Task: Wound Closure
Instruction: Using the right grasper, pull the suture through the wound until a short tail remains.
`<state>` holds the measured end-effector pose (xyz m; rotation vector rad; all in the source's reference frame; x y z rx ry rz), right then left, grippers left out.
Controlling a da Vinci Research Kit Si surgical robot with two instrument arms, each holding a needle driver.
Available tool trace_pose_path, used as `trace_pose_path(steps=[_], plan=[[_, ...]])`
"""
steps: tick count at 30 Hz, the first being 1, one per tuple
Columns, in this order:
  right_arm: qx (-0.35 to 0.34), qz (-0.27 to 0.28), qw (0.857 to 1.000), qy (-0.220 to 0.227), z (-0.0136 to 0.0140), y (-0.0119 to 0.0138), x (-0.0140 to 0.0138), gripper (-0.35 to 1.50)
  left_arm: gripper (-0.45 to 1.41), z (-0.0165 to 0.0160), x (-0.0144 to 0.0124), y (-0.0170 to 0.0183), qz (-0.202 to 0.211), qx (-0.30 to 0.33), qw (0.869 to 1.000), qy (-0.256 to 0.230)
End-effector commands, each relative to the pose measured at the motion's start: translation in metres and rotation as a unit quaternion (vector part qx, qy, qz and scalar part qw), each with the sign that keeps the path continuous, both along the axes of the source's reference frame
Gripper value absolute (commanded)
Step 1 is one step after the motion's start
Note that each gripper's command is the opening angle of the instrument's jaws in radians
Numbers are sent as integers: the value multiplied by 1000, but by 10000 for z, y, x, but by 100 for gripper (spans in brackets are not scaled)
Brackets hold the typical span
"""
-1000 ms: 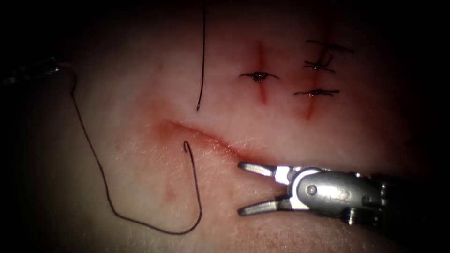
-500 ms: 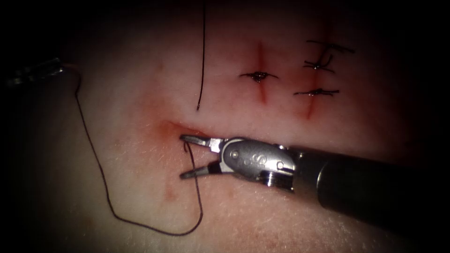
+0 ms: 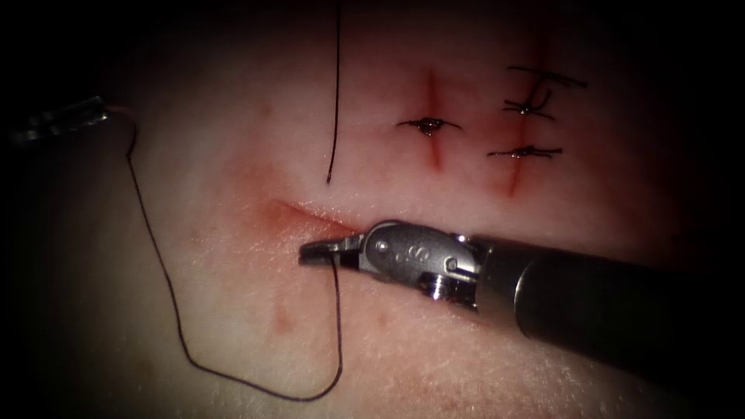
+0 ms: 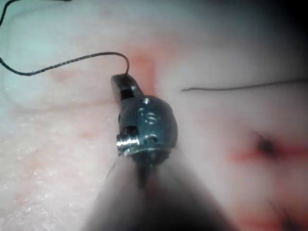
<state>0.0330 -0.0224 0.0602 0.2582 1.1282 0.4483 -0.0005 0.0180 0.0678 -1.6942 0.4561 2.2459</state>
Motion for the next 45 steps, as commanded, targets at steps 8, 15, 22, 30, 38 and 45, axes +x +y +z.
trace_pose_path(steps=[8,15,22,30,38,45], plan=[[-24,-39,999,23,-53,-60,-15,-35,-45,6,-4,-2,1,0,1000,0],[-48,-109,992,37,-114,-170,-38,-35,-45,7,-6,-1,1,0,1000,-1],[-57,-143,987,55,-158,-225,-43,-35,-45,7,-6,-1,2,1,1000,0],[-55,-110,988,95,-168,-207,-33,135,-45,7,-6,-1,4,1,1000,0],[-121,-111,979,121,-166,-131,-61,148,-45,7,-6,-2,5,1,1000,1],[-149,-102,977,115,-161,-59,-89,148,-45,7,-6,-2,5,1,1000,1]])
